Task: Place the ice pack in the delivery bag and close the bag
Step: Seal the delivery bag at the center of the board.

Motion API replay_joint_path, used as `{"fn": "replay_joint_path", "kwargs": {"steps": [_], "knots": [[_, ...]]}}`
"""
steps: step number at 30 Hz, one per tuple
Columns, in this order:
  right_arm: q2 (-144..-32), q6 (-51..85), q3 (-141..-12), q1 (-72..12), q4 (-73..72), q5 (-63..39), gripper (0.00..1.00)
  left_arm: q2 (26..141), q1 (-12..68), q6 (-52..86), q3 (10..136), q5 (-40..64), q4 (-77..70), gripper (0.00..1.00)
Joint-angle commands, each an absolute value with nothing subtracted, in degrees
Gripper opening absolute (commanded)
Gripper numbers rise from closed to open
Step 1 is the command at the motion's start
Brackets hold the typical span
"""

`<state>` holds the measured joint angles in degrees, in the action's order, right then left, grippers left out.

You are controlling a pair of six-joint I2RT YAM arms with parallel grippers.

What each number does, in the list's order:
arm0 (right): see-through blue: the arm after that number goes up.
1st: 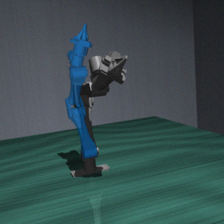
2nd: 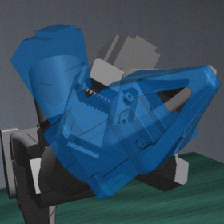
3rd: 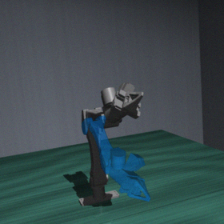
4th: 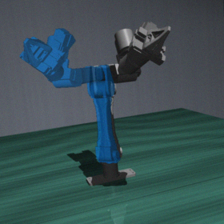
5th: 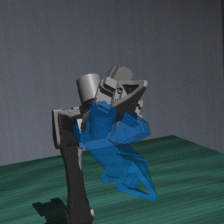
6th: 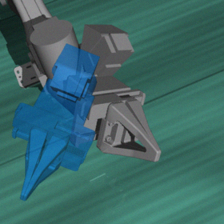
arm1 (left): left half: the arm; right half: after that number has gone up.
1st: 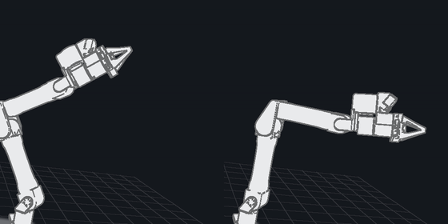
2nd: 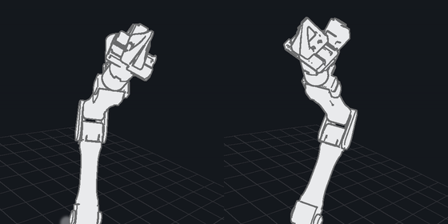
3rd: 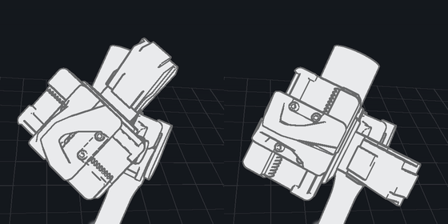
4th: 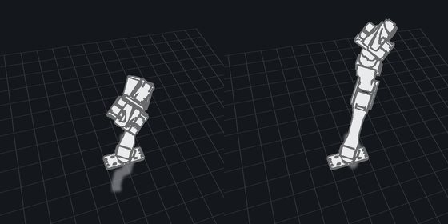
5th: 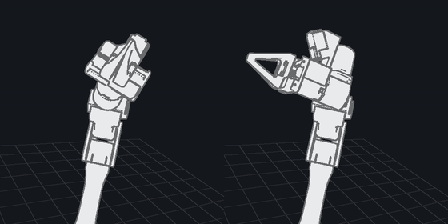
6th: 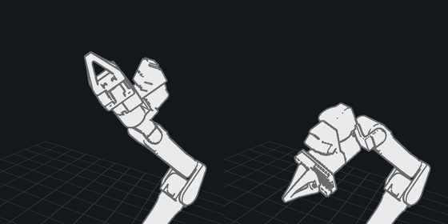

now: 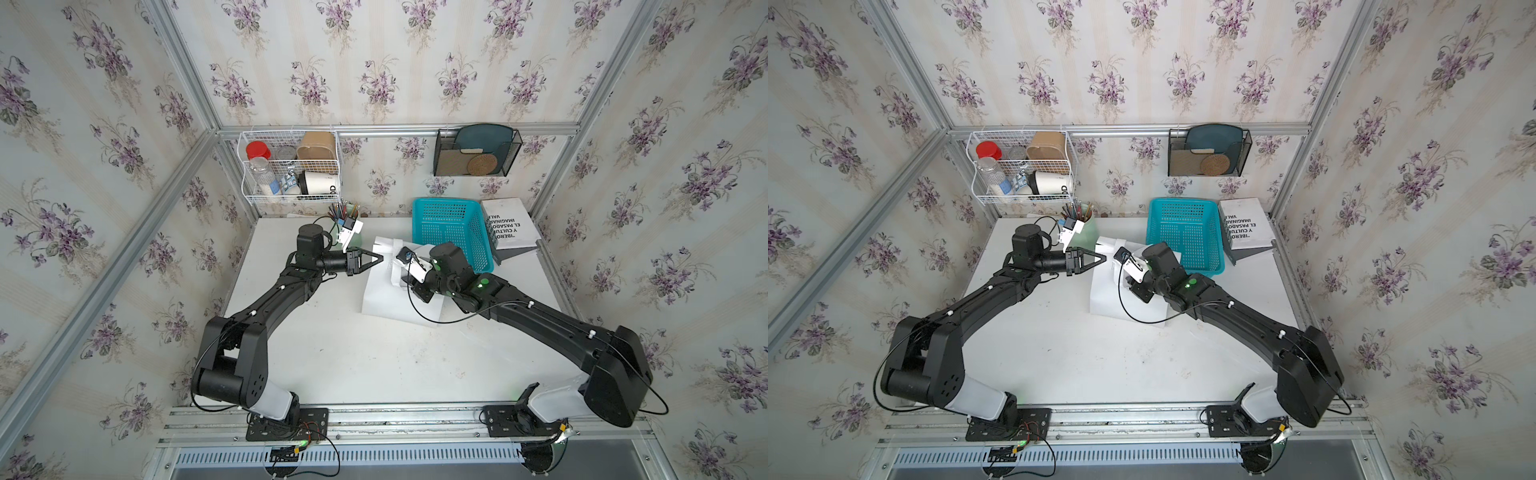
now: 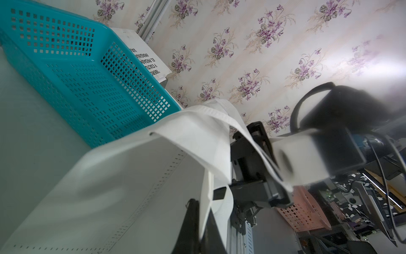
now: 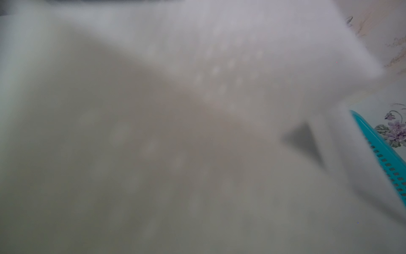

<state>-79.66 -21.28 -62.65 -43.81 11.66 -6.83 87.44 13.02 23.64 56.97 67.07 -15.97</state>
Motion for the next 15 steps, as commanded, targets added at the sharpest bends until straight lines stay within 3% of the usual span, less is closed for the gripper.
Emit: {"fn": "replay_joint_path", "kwargs": {"steps": [1, 6, 10, 13, 15], "knots": [[-72.8, -22.3, -58.5, -43.7, 8.0, -22.1, 0.33, 86.5, 12.3, 19.1, 57.2, 65.2, -11.6, 0.00], [-63.5, -14.5, -55.4, -40.4, 3.1, -28.1, 0.34, 87.4, 12.3, 19.0, 57.9, 64.7, -10.1, 0.00], [-65.8, -5.6, -57.7, -39.1, -2.7, -25.3, 0.38, 88.6, 12.4, 19.5, 58.5, 65.3, -10.4, 0.00], [-71.8, -6.0, -63.6, -39.3, 0.4, -25.5, 0.30, 89.5, 12.4, 20.1, 59.1, 65.7, -10.7, 0.00], [-75.4, -6.9, -66.8, -39.6, 1.8, -24.9, 0.18, 90.0, 12.4, 20.3, 59.5, 66.0, -11.0, 0.00]]}}
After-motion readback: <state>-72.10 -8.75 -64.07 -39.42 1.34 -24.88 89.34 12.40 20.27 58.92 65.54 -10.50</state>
